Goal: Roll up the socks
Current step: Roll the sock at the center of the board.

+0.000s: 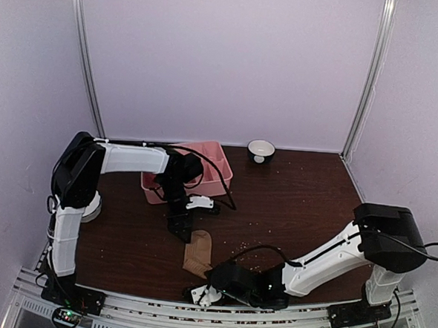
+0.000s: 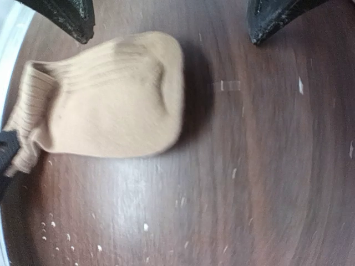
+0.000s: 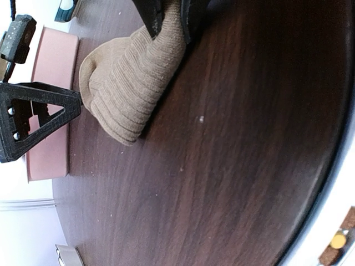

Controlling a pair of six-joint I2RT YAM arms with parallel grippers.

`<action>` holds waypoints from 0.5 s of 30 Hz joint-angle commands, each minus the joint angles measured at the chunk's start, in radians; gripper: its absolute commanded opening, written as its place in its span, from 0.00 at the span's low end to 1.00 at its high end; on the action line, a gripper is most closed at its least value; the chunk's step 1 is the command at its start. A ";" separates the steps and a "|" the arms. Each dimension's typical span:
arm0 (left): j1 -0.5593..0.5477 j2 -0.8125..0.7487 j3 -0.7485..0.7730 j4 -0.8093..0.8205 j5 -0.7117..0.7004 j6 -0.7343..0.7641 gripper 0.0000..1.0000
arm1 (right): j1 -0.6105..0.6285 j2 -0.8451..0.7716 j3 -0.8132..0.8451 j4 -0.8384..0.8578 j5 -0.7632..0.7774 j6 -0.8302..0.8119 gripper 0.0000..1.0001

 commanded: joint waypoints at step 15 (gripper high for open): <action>-0.225 0.054 -0.076 0.278 -0.344 0.032 0.98 | 0.091 -0.014 -0.053 -0.285 0.033 0.261 0.00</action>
